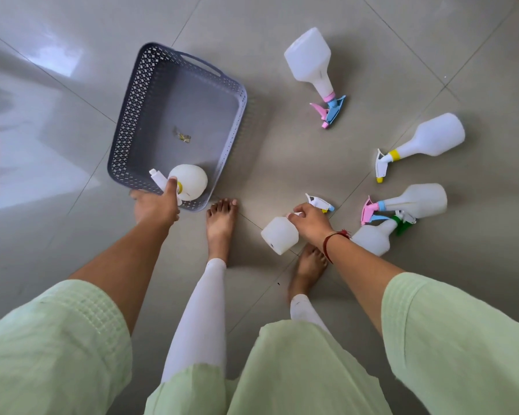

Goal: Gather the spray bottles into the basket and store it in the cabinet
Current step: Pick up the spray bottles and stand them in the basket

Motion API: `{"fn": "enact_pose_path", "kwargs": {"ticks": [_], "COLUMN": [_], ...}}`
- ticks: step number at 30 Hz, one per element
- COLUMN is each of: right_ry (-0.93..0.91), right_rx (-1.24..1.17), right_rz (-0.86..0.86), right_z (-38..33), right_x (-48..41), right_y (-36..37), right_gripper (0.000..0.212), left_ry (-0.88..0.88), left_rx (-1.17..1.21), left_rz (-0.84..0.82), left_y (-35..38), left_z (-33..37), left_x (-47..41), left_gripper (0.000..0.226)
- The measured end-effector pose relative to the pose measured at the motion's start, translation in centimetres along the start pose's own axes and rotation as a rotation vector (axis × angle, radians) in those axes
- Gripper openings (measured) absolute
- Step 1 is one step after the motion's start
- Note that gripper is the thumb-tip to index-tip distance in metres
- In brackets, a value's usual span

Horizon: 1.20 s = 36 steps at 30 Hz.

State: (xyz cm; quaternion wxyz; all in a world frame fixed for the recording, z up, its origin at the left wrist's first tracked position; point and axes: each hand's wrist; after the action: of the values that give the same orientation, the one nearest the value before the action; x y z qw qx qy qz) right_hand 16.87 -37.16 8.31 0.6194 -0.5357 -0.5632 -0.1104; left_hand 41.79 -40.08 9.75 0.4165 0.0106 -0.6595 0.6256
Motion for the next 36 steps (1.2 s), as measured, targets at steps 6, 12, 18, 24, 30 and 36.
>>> {"fn": "enact_pose_path", "kwargs": {"ticks": [6,12,18,24,30,36], "right_ry": [-0.01,0.039,0.268,0.273,0.357,0.379], "right_rx": [-0.045,-0.091,-0.271,-0.257,-0.362,-0.464], "right_rz": [0.027,0.071,0.198,0.181,0.179,0.134], "right_z": [-0.4,2.0,7.2,11.6,13.5,10.1], "right_x": [-0.4,-0.7,-3.7,-7.8,-11.0,-7.4], "right_y": [-0.9,-1.6,-1.0,-0.3,-0.5,-2.0], "right_gripper": [0.04,0.042,0.04,0.055,0.053,0.053], "left_ry": [0.322,0.509,0.637,0.725,0.667,0.742], "left_rx": [-0.208,0.043,-0.392,-0.549,-0.605,-0.456], "left_rz": [-0.186,0.035,-0.293,-0.228,-0.221,-0.201], "left_y": [5.6,4.3,14.1,24.0,27.4,21.7], "left_z": [0.7,3.2,4.5,5.6,5.9,7.0], "left_x": [5.0,8.1,11.0,10.5,9.6,11.4], "left_gripper": [0.044,0.046,0.056,0.058,0.046,0.04]}}
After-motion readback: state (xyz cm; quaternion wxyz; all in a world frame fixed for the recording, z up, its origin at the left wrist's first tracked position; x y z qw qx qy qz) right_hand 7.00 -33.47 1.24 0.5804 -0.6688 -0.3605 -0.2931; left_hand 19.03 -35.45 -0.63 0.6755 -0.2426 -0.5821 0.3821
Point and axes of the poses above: each hand's wrist, its own x-axis away from the middle knuckle, its own y-axis out of the palm, z = x × y, and after that the axes turned 15 degrees about z, right-handed
